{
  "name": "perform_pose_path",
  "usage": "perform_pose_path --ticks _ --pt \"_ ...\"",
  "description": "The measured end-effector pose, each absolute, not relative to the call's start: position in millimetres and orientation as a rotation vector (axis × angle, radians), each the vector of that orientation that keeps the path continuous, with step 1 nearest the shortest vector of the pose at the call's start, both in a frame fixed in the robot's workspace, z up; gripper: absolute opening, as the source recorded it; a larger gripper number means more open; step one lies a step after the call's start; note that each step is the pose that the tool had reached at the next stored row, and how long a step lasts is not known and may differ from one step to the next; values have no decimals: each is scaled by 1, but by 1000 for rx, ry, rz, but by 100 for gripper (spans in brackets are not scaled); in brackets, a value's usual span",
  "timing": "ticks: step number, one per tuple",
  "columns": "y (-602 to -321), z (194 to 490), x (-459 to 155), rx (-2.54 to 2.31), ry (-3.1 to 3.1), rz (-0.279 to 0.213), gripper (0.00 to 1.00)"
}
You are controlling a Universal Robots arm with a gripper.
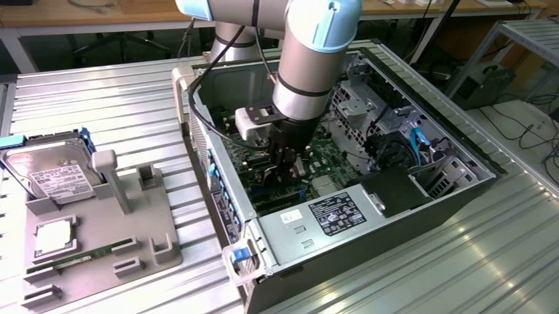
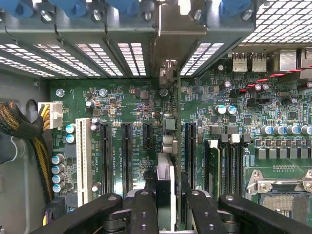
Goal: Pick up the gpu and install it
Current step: 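Insert the gpu into the slot, then press down on the gpu until it lock into place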
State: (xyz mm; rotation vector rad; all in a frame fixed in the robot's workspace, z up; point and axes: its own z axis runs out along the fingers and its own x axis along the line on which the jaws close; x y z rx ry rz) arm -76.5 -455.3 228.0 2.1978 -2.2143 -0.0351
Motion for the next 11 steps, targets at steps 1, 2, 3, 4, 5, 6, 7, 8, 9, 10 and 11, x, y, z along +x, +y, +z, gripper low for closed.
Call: perform_pose_path --ticks 1,2,3,4,5,6,7,8,9,10,11 --pt "-455 228 -76 2198 -2214 -35 28" --pt "-455 227 -76 2200 -2217 -37 28" --pt "-455 227 -76 2200 -2216 -36 29" --pt "-455 227 -76 2199 -2216 -36 29" --pt "-455 228 -76 2198 -2214 -35 35" --pt "-455 228 -76 2198 -2215 -35 35" --pt "-455 228 -76 2198 -2214 -35 35" --pt "-455 228 -76 2198 -2214 -35 35" --pt "-455 230 -77 2198 -2214 -35 35" --pt "-455 232 -77 2198 -2214 -35 35" --pt "-455 236 -76 2198 -2215 -35 35"
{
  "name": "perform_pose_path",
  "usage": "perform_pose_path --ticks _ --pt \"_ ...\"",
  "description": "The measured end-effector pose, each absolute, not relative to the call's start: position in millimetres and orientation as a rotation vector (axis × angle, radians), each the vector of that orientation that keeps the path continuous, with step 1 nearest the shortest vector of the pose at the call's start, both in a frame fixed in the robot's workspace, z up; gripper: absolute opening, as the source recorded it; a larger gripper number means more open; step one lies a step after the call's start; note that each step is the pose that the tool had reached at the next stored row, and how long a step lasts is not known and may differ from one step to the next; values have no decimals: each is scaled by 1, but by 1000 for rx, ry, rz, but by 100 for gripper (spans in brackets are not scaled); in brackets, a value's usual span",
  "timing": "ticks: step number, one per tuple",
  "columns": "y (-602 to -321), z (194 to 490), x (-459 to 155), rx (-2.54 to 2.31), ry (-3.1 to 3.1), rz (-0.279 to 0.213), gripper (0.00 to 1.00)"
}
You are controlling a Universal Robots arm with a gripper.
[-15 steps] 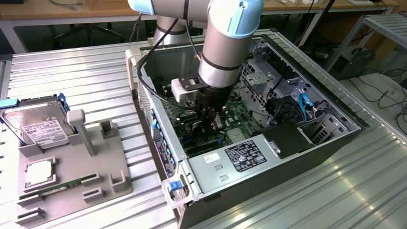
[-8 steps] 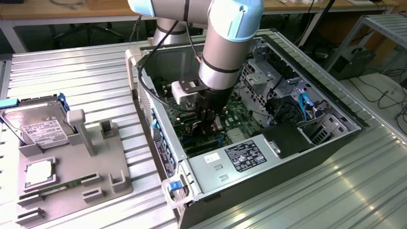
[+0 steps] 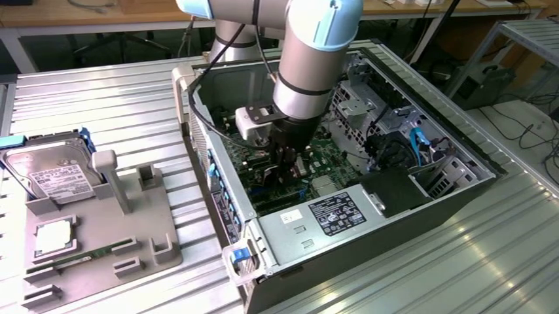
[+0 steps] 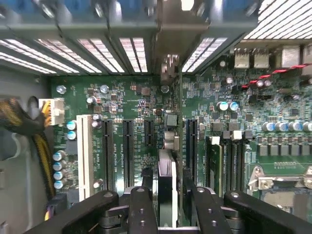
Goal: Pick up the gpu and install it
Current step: 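Press down on the gpu until it lock into place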
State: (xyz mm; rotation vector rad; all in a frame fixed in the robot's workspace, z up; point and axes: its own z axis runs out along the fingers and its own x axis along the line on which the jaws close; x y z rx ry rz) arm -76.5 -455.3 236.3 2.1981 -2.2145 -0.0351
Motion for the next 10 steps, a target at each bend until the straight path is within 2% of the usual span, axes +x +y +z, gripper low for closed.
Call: perform_pose_path --ticks 7,8,9,10 --pt "-455 269 -76 2200 -2217 -31 35" --pt "-455 288 -77 2201 -2218 -28 35" --pt "-455 288 -77 2203 -2219 -25 21" --pt "-455 288 -77 2203 -2219 -24 11"
